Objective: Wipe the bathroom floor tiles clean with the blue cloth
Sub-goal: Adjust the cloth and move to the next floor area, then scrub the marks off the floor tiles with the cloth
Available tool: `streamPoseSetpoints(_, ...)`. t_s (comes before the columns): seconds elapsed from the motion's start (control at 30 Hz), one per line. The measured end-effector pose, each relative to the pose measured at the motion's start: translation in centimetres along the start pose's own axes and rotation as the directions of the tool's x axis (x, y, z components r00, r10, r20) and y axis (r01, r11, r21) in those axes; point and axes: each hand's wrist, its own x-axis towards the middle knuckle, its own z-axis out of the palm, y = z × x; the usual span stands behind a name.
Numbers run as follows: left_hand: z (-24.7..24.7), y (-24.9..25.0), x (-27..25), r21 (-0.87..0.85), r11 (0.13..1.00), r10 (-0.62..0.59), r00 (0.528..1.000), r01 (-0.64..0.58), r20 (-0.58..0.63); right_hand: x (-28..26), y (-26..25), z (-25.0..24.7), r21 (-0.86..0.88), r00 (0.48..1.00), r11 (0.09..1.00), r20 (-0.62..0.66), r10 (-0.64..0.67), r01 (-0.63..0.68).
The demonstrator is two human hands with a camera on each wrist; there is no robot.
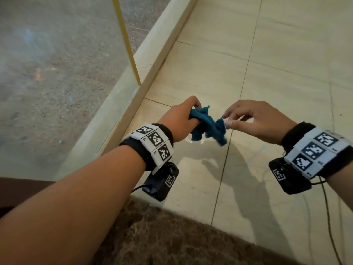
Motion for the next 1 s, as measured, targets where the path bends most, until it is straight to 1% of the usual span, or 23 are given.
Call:
streamPoseSetpoints(0.07, 0.1, 0.3, -0.1, -0.036, 0.999, 0.026, 0.999, -0.024, 0.036, 0.1, 0.4, 0.6, 0.006, 0.997, 0.998, -0.054, 0.055, -0.054)
streamPoseSetpoints(0.1, 0.1, 0.6, -0.2, -0.051, 0.998, 0.040, 0.998, -0.038, 0.050, 0.2, 0.3, 0.9, 0.020, 0.995, 0.996, -0.059, 0.083, -0.082)
streamPoseSetpoints(0.13, 0.1, 0.8, -0.3, -0.066, 0.996, 0.056, 0.997, -0.052, 0.057, 0.3, 0.4, 1.1, 0.039, 0.993, 0.993, -0.026, 0.111, -0.110)
streamPoseSetpoints(0.2, 0.1, 1.1, -0.4, -0.106, 0.991, 0.087, 0.995, -0.082, 0.050, 0.6, 0.1, 1.9, 0.063, 0.982, 0.983, 0.090, 0.167, -0.173)
streamPoseSetpoints(0.23, 0.2, 1.2, -0.4, -0.122, 0.988, 0.098, 0.994, -0.093, 0.040, 0.6, 0.0, 2.3, 0.062, 0.975, 0.979, 0.126, 0.184, -0.192)
streamPoseSetpoints(0.27, 0.2, 1.2, -0.4, -0.131, 0.986, 0.105, 0.994, -0.100, 0.031, 0.7, 0.3, 2.7, 0.063, 0.973, 0.978, 0.129, 0.191, -0.200)
streamPoseSetpoints(0.33, 0.1, 0.9, -0.3, -0.125, 0.987, 0.109, 0.993, -0.103, 0.046, 0.9, 0.7, 3.3, 0.043, 0.978, 0.979, 0.064, 0.197, -0.200)
streamPoseSetpoints(0.37, 0.1, 0.7, -0.3, -0.112, 0.989, 0.103, 0.991, -0.094, 0.081, 1.0, 0.9, 3.4, 0.037, 0.980, 0.979, 0.015, 0.199, -0.199)
streamPoseSetpoints(0.43, 0.3, 0.0, -0.4, -0.076, 0.996, 0.060, 0.979, -0.047, 0.192, 1.1, 1.3, 3.4, 0.060, 0.974, 0.976, -0.072, 0.214, -0.210)
streamPoseSetpoints(0.47, 0.4, -0.3, -0.4, -0.061, 0.998, 0.033, 0.972, -0.019, 0.233, 1.1, 1.3, 3.4, 0.090, 0.969, 0.972, -0.096, 0.226, -0.218)
streamPoseSetpoints(0.5, 0.6, -0.5, -0.5, -0.054, 0.999, 0.016, 0.969, -0.003, 0.245, 1.1, 1.3, 3.4, 0.123, 0.967, 0.967, -0.098, 0.234, -0.221)
streamPoseSetpoints(0.53, 0.8, -0.6, -0.6, -0.058, 0.998, 0.008, 0.973, 0.006, 0.230, 1.1, 1.2, 3.4, 0.155, 0.968, 0.962, -0.081, 0.239, -0.224)
streamPoseSetpoints(0.63, 1.3, -0.7, -0.7, -0.096, 0.995, -0.020, 0.991, 0.033, 0.133, 1.2, 0.7, 3.7, 0.261, 0.972, 0.940, -0.024, 0.234, -0.220)
streamPoseSetpoints(0.67, 1.5, -0.8, -0.8, -0.088, 0.996, -0.023, 0.992, 0.034, 0.125, 1.4, 0.3, 4.0, 0.336, 0.973, 0.918, -0.018, 0.230, -0.210)
streamPoseSetpoints(0.73, 1.8, -0.9, -1.0, -0.063, 0.998, -0.014, 0.990, 0.023, 0.141, 1.6, -0.6, 4.6, 0.500, 0.975, 0.844, -0.003, 0.222, -0.191)
streamPoseSetpoints(0.77, 1.9, -1.0, -1.2, -0.059, 0.998, -0.007, 0.990, 0.015, 0.138, 1.7, -1.0, 4.9, 0.557, 0.976, 0.809, 0.008, 0.218, -0.185)
streamPoseSetpoints(0.83, 1.9, -1.4, -1.4, -0.045, 0.999, -0.008, 0.997, 0.011, 0.082, 1.9, -1.3, 5.3, 0.612, 0.978, 0.768, 0.040, 0.207, -0.188)
streamPoseSetpoints(0.87, 1.7, -1.7, -1.5, -0.017, 1.000, -0.021, 0.999, 0.022, 0.038, 2.1, -1.3, 5.4, 0.610, 0.977, 0.767, 0.057, 0.207, -0.199)
streamPoseSetpoints(0.9, 1.5, -2.0, -1.5, 0.027, 0.999, -0.043, 0.999, 0.043, -0.013, 2.2, -1.1, 5.4, 0.559, 0.973, 0.800, 0.062, 0.221, -0.217)
streamPoseSetpoints(0.93, 1.2, -2.5, -1.5, 0.081, 0.994, -0.069, 0.996, 0.074, -0.064, 2.4, -0.8, 5.4, 0.435, 0.969, 0.869, 0.049, 0.241, -0.238)
streamPoseSetpoints(0.97, 1.0, -2.9, -1.4, 0.132, 0.985, -0.097, 0.990, 0.110, -0.104, 2.5, -0.3, 5.4, 0.242, 0.966, 0.936, 0.041, 0.255, -0.257)
streamPoseSetpoints(1.0, 0.8, -3.5, -1.3, 0.185, 0.973, -0.120, 0.985, 0.142, -0.124, 2.6, 0.2, 5.5, 0.034, 0.965, 0.965, 0.057, 0.257, -0.259)
